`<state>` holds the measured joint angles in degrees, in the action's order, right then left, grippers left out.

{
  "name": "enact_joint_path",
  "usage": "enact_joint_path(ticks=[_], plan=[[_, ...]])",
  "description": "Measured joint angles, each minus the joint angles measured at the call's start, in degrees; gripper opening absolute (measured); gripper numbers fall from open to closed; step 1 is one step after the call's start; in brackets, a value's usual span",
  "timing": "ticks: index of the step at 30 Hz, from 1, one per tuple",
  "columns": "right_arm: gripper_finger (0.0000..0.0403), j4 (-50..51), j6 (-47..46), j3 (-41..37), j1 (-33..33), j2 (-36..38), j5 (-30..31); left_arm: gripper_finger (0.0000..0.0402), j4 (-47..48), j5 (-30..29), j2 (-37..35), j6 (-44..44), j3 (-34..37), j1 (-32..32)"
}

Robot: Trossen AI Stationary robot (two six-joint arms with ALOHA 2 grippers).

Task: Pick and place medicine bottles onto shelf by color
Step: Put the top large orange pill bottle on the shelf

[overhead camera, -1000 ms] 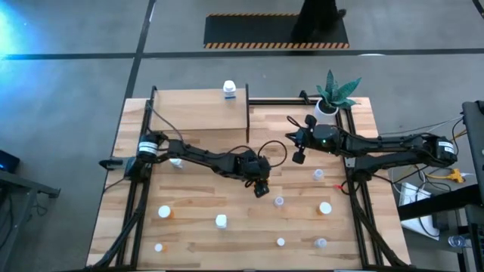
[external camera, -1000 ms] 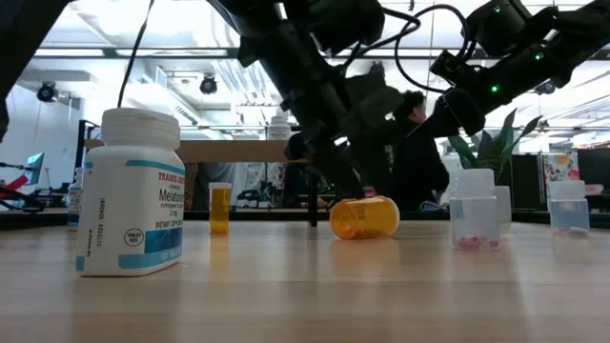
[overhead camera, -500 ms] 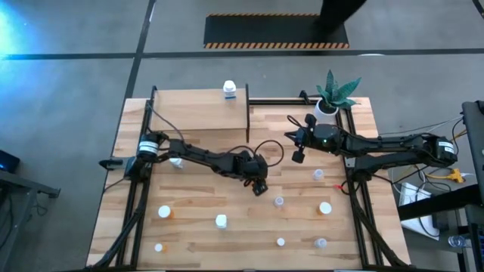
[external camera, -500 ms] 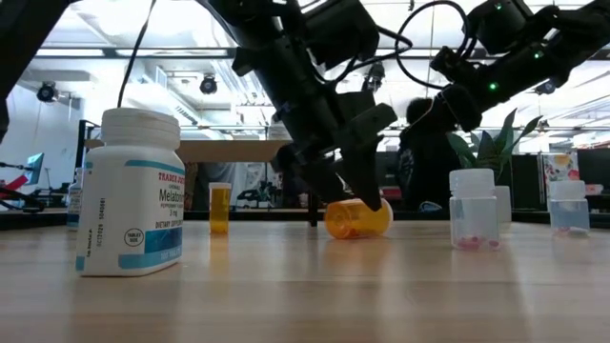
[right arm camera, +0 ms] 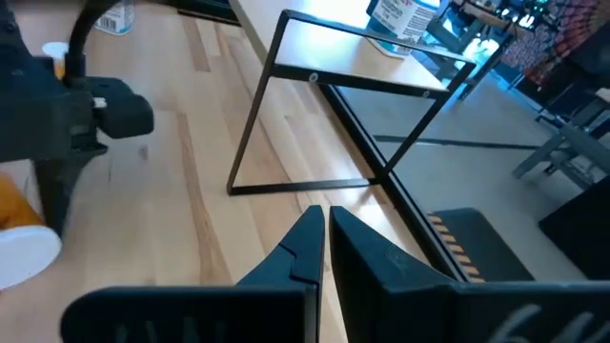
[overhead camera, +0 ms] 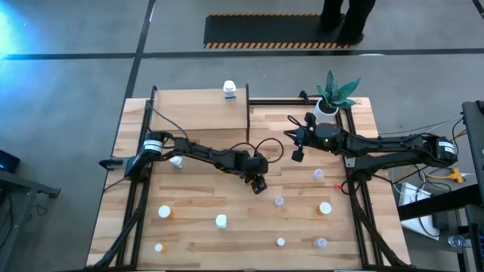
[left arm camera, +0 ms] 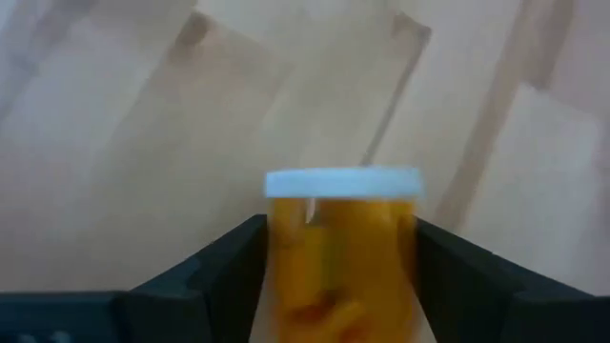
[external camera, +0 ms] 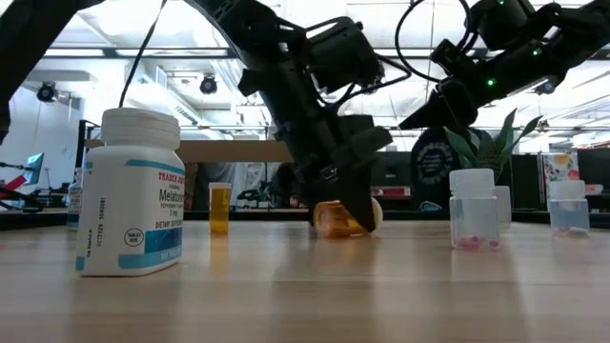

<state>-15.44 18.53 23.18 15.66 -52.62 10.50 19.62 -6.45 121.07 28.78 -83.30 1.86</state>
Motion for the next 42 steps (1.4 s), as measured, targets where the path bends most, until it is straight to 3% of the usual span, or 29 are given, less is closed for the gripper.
enact_joint_path(ticks=[9,15,21,25,28,32,36,42], plan=[[0.0013,0.11,0.03,0.00,0.02,0.00,-0.02,0.0169,-0.55,0.36,-2.21,-7.43,-0.03,-1.21],[0.0013,0.15,-0.57,-0.07,0.02,0.00,-0.05,0.0161,-0.55,-0.24,-6.86,-11.44,0.28,-1.65],[0.0013,0.17,-0.57,-0.11,0.02,-0.02,-0.13,0.0159,-0.60,-4.59,-15.98,-15.58,1.72,-1.76],[0.0013,0.19,-0.96,-0.20,0.02,-0.03,-0.16,0.0159,-2.23,-11.85,-25.10,-17.81,6.71,-1.81],[0.0013,0.26,-1.36,-0.33,0.02,-0.04,-0.16,0.0159,-8.53,-19.26,-33.24,-20.40,13.35,-1.90],[0.0013,0.11,-2.07,-0.74,0.02,-0.04,-0.18,0.0158,-26.02,-24.48,-43.38,-26.11,26.13,-3.28],[0.0013,-0.48,-3.00,-0.96,0.02,-0.05,-0.23,0.0158,-47.53,-20.73,-51.40,-31.31,40.47,-6.97],[0.0013,-3.06,-5.90,1.39,0.04,-0.06,-1.70,0.0158,-68.56,-7.45,-57.54,-31.58,55.35,-16.46]])
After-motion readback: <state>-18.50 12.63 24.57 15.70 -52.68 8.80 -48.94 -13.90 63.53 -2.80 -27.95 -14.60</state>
